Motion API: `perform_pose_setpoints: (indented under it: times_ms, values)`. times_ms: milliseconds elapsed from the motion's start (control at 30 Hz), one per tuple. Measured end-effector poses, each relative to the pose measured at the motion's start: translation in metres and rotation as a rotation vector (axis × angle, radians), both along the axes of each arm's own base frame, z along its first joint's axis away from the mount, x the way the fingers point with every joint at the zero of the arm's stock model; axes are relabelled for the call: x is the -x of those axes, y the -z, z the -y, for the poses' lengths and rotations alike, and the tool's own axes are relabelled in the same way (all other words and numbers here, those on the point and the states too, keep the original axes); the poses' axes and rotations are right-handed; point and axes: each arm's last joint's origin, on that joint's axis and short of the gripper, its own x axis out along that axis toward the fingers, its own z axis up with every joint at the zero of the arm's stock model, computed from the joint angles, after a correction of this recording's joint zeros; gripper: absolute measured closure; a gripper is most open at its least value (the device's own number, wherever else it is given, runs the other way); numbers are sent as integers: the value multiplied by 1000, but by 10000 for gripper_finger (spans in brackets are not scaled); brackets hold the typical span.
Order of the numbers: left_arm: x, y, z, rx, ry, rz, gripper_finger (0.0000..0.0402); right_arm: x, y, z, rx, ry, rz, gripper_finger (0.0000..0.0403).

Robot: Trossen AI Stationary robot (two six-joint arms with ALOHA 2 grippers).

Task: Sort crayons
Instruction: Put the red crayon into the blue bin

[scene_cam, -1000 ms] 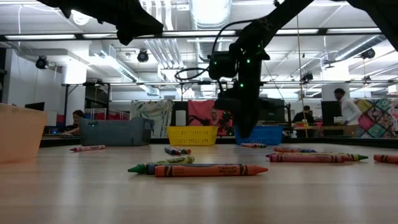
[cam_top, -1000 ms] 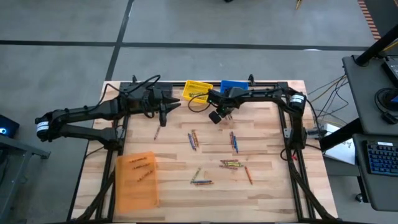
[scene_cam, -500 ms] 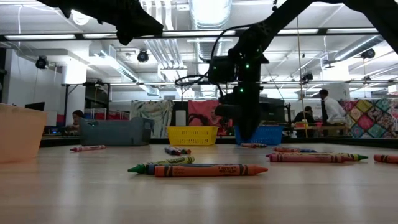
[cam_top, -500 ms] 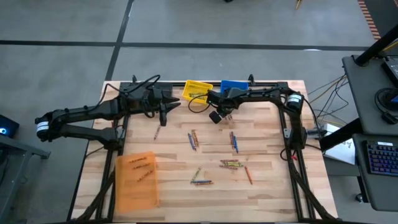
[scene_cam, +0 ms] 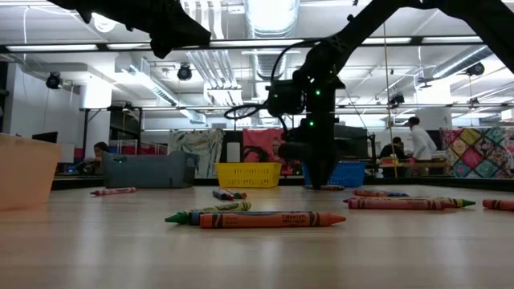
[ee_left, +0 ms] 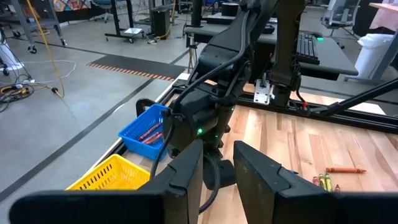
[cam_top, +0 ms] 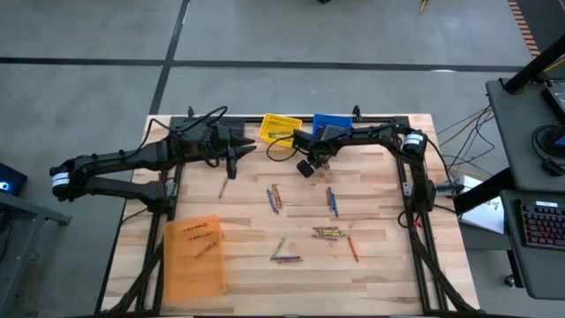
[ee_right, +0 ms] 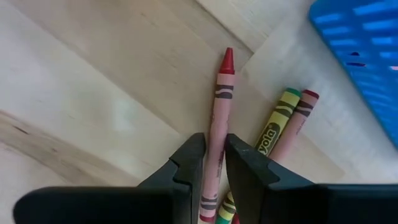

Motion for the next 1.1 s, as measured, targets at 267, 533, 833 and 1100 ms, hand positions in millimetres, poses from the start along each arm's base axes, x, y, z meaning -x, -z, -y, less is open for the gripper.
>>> perform_pose_setpoints:
  times_ms: [267, 533, 833, 1100]
  values:
    - [0, 0, 0, -1, 0, 4, 329, -1, 0, 0, -12, -27, 4, 388]
    - [0, 0, 0, 0, 0, 5, 329, 0, -5, -1, -11, -48, 19, 390]
    - [0, 0, 0, 9, -2, 7, 329, -7, -50, -15, 38, -171, 138, 390]
    - [0, 0, 0, 10, -2, 7, 329, -8, -92, -20, 114, -332, 195, 390]
